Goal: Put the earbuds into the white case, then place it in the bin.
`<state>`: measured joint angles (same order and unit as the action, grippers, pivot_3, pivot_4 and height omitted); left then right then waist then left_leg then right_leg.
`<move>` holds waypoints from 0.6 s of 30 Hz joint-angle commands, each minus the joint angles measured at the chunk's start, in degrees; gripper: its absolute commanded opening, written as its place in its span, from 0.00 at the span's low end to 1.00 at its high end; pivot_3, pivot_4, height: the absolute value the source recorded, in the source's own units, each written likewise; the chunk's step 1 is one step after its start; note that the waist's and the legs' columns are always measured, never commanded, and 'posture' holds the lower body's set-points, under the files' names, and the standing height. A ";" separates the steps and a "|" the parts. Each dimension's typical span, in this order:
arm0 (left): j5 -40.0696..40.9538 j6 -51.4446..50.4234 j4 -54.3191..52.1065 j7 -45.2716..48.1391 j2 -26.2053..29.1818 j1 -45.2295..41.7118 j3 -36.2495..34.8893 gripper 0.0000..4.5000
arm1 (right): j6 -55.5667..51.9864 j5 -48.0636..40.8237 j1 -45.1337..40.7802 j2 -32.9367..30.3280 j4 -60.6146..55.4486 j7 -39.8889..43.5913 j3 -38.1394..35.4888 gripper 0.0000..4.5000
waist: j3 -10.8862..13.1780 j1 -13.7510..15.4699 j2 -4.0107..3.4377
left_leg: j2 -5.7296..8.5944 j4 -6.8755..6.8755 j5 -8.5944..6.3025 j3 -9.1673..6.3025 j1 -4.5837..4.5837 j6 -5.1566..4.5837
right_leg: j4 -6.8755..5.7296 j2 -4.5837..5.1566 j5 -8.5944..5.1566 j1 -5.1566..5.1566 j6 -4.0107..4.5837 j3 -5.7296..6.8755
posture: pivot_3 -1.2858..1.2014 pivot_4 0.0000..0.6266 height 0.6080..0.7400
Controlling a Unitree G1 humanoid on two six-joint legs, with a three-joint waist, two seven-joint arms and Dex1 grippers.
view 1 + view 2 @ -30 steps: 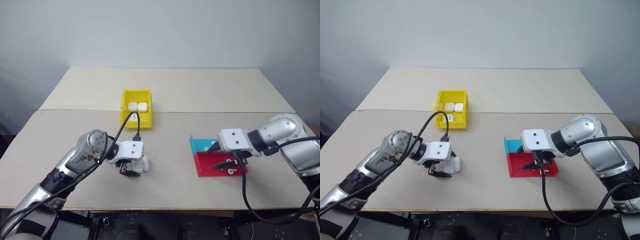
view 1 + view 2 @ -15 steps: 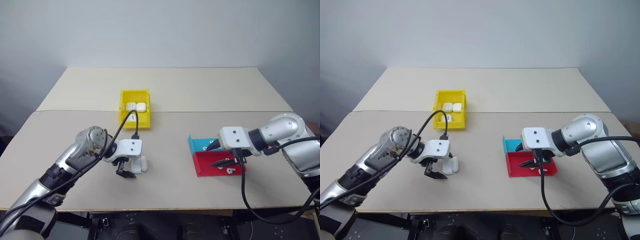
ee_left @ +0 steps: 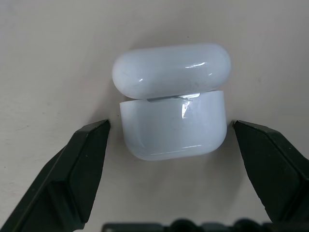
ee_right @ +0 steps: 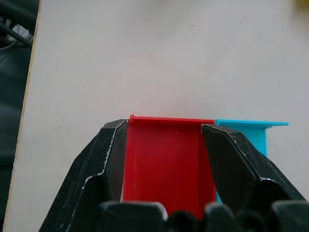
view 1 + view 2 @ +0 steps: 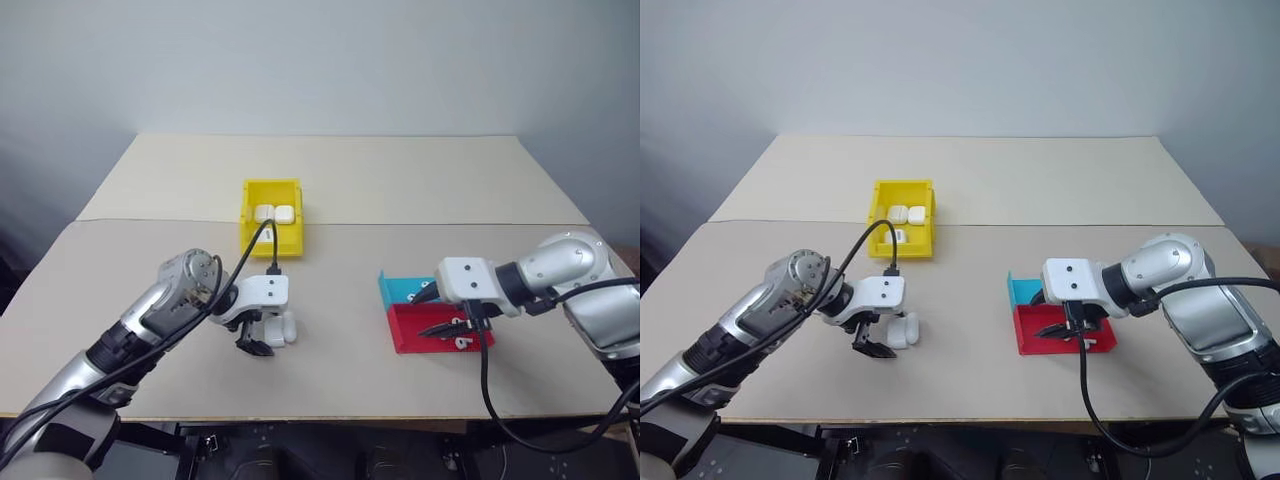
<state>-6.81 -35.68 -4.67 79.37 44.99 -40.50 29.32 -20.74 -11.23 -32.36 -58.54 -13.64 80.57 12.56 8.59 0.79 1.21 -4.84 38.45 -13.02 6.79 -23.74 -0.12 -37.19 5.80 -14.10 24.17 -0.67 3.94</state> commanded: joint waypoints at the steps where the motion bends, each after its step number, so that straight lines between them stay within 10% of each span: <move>1: -1.04 -0.83 -0.92 -2.00 -0.51 0.94 0.52 0.90 | -0.56 -1.21 0.31 -0.99 -2.09 -0.36 -2.79 0.64 | 0.00 0.07 0.00 | 0.00 0.01 0.00 0.00 0.00 0.00 | 0.00 0.00 0.00 -0.01 0.00 0.00 | 0.52 0.24 1.00; 6: -0.42 -2.40 -1.60 -3.52 -0.47 1.33 -0.27 0.61 | -1.33 -1.73 0.70 -1.19 -2.41 -0.84 -3.01 0.64 | 0.00 0.09 0.00 | 0.00 0.04 -0.01 -0.02 0.00 -0.02 | -0.01 0.00 0.00 -0.02 0.00 0.01 | 0.52 0.24 1.00; 12: 2.05 4.40 -3.09 -4.92 1.47 4.67 -5.03 0.61 | -2.55 -2.63 1.36 -1.69 -3.05 -1.05 -3.62 0.64 | 0.00 -0.03 0.00 | -0.01 0.04 -0.02 -0.01 -0.01 -0.03 | 0.00 0.00 0.00 0.00 0.00 0.01 | 0.52 0.24 1.00; 18: 18.51 25.57 0.81 -5.72 -2.12 11.80 -24.69 0.61 | -4.40 -4.48 1.84 -2.31 -1.74 -1.61 -6.66 0.64 | 0.00 -0.10 0.00 | -0.04 0.06 -0.03 -0.01 -0.03 -0.04 | 0.00 0.01 0.01 0.04 0.01 0.01 | 0.52 0.24 1.00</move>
<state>5.58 -16.41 -3.42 73.32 43.82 -28.49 11.31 -24.56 -14.44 -30.21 -60.00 -15.09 79.16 8.75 8.60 0.70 1.22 -4.89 38.52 -13.04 6.78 -23.78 -0.16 -37.19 5.81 -14.09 24.22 -0.65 3.96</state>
